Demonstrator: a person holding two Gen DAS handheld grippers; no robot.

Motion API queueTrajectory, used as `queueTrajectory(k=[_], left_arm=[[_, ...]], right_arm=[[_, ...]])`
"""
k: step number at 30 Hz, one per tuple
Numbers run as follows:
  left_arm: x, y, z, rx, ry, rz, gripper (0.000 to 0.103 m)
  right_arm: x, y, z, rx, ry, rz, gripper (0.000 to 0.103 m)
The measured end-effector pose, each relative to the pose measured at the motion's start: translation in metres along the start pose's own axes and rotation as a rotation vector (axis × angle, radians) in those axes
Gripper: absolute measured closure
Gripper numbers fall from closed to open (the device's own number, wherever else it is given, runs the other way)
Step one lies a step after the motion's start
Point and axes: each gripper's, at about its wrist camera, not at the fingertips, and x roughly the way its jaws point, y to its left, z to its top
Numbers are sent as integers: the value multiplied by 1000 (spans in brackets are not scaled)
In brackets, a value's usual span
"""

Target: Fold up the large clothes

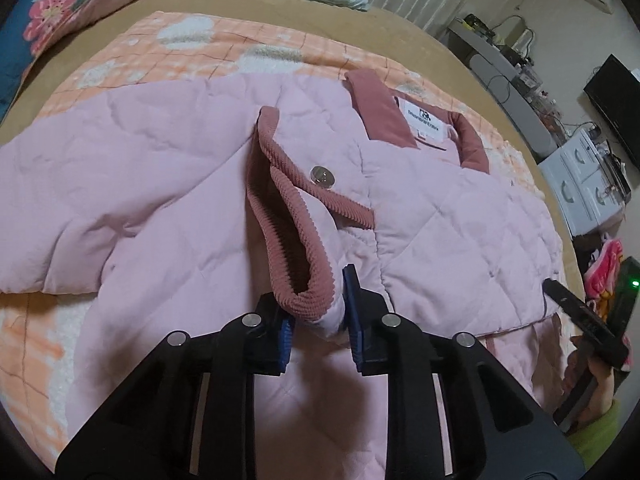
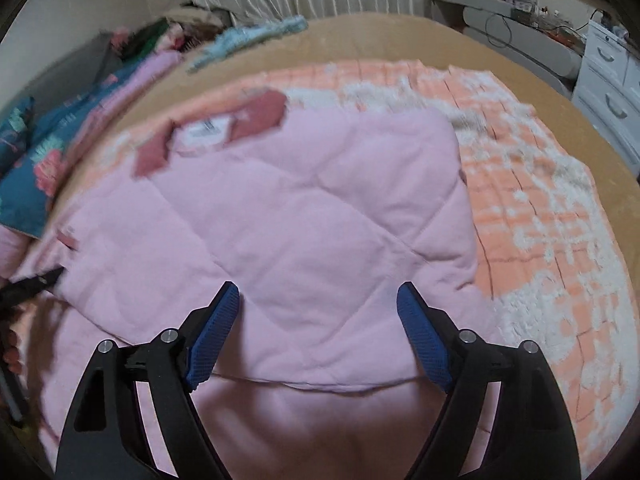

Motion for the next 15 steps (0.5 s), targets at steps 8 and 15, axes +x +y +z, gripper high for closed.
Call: queueTrajectory(k=[8, 15], left_arm=[[0, -5, 0, 15, 16, 9, 77], [-23, -7, -3, 60, -3, 40, 43]], right_arm=[[14, -3, -12, 26, 7, -34, 23], [-16, 7, -13, 45, -29, 18, 21]])
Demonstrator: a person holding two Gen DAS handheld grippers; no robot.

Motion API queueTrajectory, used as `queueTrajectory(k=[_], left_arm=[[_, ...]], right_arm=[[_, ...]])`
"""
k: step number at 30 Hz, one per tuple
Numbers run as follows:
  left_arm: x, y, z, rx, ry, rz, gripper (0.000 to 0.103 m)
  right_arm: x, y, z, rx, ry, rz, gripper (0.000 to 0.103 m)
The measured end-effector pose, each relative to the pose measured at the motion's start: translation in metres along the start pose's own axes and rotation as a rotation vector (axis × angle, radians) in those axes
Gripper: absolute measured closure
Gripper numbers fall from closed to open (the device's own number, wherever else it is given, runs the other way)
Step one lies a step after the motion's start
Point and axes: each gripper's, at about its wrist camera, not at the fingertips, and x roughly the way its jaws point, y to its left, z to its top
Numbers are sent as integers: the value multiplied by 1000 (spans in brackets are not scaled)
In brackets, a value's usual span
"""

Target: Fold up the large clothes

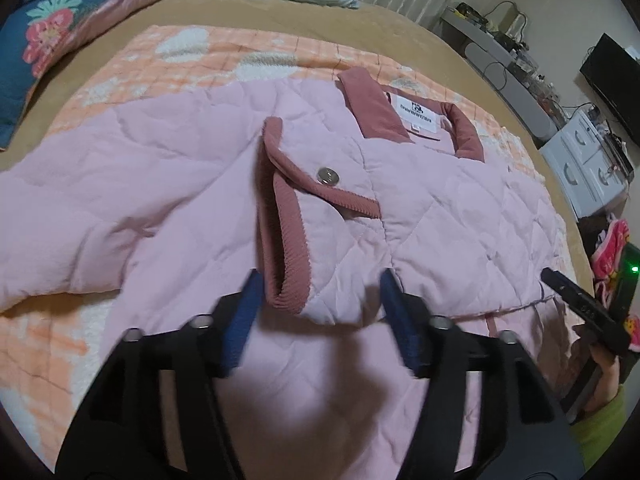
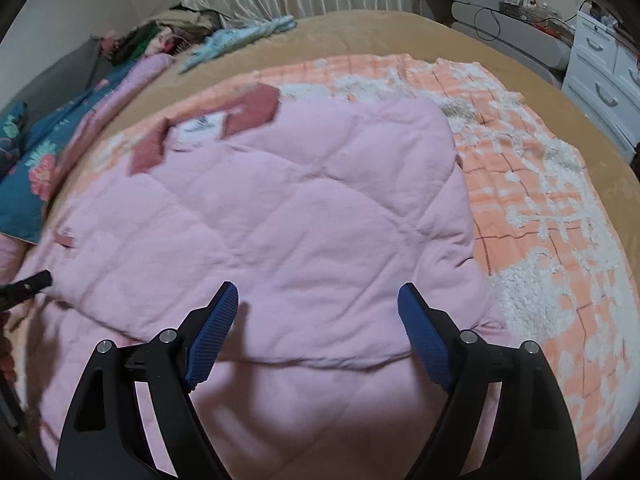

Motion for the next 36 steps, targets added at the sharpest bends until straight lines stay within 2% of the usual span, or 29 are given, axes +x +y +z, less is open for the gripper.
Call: queueTrajectory(k=[2, 3, 4, 11, 22, 36], left_arm=[[-10, 5, -2, -17, -16, 6, 33], [-13, 10, -2, -32, -20, 5, 19], [-18, 14, -3, -53, -22, 10, 9], [-47, 38, -9, -90, -54, 106, 9], [-87, 87, -26, -165, -109, 182, 9], [-116, 157, -41, -298, -164, 261, 9]], right_arm=[[-11, 9, 0, -9, -18, 24, 16], [-16, 13, 0, -15, -28, 30, 13], [-21, 19, 0, -26, -41, 37, 11], [-43, 61, 1, -69, -66, 84, 6], [-67, 132, 0, -165, -98, 136, 4], [-74, 218, -4, -287, -101, 178, 4]])
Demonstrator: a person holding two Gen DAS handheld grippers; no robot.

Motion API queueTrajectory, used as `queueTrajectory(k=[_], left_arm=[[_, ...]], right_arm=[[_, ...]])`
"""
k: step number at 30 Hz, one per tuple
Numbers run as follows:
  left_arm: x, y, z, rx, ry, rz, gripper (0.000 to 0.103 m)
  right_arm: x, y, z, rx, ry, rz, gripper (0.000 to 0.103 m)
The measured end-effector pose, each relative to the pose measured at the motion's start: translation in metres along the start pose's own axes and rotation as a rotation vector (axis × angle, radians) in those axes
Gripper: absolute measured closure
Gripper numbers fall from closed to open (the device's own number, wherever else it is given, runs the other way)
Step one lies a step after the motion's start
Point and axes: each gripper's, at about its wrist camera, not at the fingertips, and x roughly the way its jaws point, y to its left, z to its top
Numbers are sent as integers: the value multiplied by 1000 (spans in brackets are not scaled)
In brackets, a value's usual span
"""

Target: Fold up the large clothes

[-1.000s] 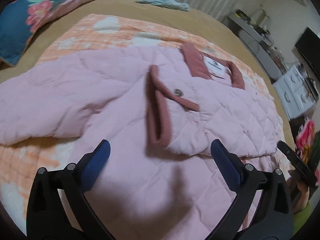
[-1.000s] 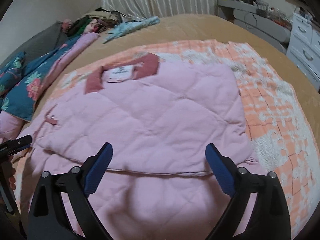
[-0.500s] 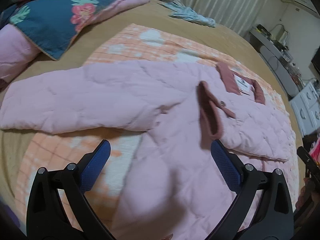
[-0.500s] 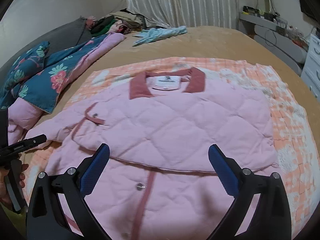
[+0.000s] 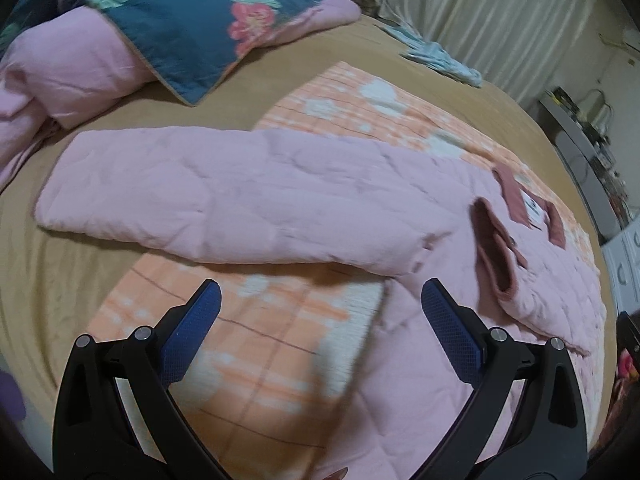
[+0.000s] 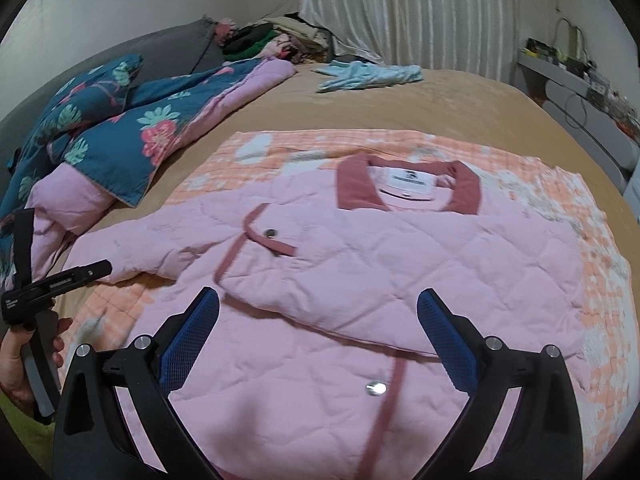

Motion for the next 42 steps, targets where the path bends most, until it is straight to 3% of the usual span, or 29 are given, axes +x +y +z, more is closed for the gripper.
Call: queueTrajectory(k=[13, 25, 34, 42], left_arm=[[5, 67, 7, -186, -22, 41, 9], [19, 117, 13, -328, -21, 93, 9], [32, 159, 17, -471, -37, 115, 9], [50, 189, 22, -569, -62, 129, 9]], right_arm=[[18, 82, 19, -110, -1, 72, 4], [58, 160, 20, -237, 55, 152, 4], [95, 192, 13, -272, 109, 197, 4], [115, 189, 10, -241, 132, 213, 4]])
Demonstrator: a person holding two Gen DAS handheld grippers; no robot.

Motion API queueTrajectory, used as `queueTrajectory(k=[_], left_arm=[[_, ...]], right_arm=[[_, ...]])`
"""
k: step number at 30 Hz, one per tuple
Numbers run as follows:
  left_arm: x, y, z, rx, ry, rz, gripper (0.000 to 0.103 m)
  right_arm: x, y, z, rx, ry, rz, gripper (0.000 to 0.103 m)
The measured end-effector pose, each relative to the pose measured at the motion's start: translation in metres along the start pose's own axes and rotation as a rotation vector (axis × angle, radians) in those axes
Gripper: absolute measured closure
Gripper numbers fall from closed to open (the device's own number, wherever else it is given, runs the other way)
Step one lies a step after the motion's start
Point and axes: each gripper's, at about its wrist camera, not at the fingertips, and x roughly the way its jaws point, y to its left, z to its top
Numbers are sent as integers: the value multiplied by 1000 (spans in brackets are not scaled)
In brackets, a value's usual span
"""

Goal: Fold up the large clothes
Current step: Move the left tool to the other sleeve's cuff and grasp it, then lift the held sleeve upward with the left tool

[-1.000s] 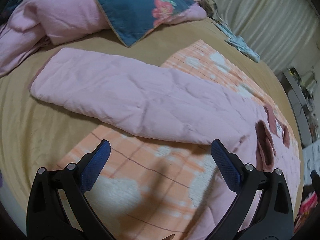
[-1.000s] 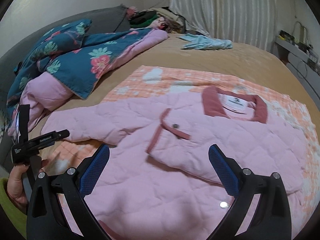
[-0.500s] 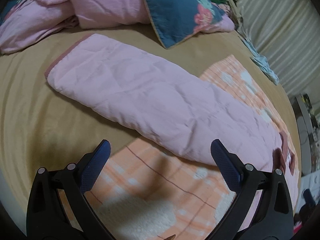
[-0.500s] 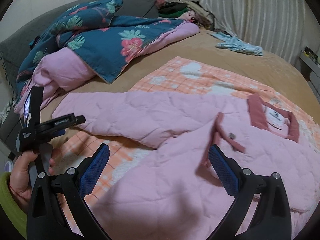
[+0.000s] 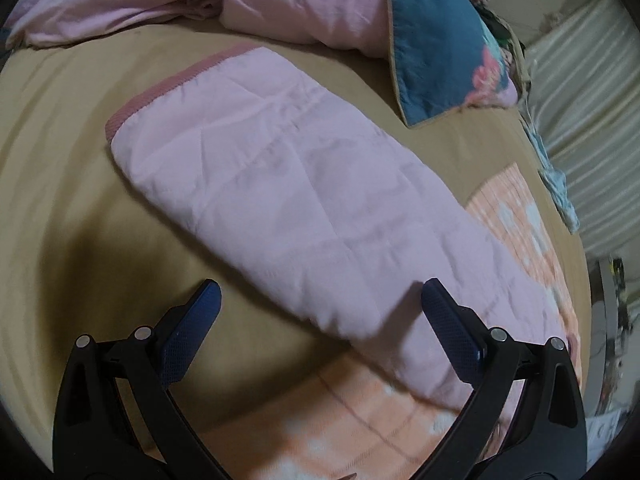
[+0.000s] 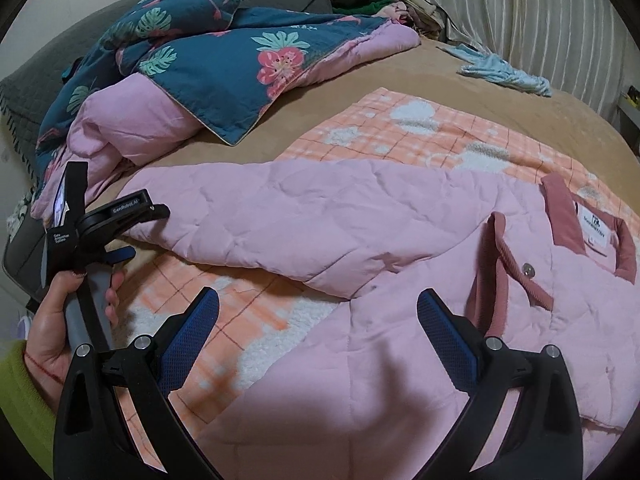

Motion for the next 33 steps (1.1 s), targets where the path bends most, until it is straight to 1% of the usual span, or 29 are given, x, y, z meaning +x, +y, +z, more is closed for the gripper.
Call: queueTrajectory(k=[2, 9, 10, 11, 12, 13, 14, 15, 16, 18, 19, 21, 22, 26, 33], left_arm=[[3, 3, 5, -14, -31, 5, 9], [9, 12, 22, -45, -92, -5, 9], [10, 14, 24, -47, -97, -4, 10], [10, 15, 25, -47, -100, -1, 13], [9, 15, 27, -37, -107, 26, 25], [7, 15, 26, -33, -110, 38, 38], [5, 17, 26, -39, -112, 35, 42], [2, 19, 27, -48, -116, 26, 51], [-1, 21, 28, -51, -123, 22, 64], [-12, 21, 32, -43, -154, 16, 82], [-19, 20, 34, -41, -169, 6, 88], [-33, 13, 38, -18, -198, -29, 90], [-37, 10, 39, -13, -196, -33, 91], [-64, -10, 39, 47, -250, -82, 92], [-119, -43, 28, 128, -327, -234, 92]], right_arm=[[0, -6, -3, 13, 0, -3, 4], [-14, -36, -15, 77, -10, -32, 4], [-17, -41, -17, 87, -9, -40, 4], [-20, -46, -19, 94, -10, -47, 4], [-23, -50, -20, 101, -13, -54, 4], [-26, -53, -21, 107, -16, -61, 4], [-30, -58, -23, 117, -21, -72, 4], [-33, -62, -24, 127, -23, -79, 4], [-36, -66, -25, 139, -26, -84, 4], [-44, -74, -27, 165, -39, -90, 4], [-48, -78, -29, 174, -44, -93, 4], [-54, -82, -31, 184, -51, -101, 4], [-57, -84, -33, 187, -54, -104, 4], [-73, -92, -41, 201, -71, -122, 4], [-103, -104, -52, 209, -118, -181, 4]])
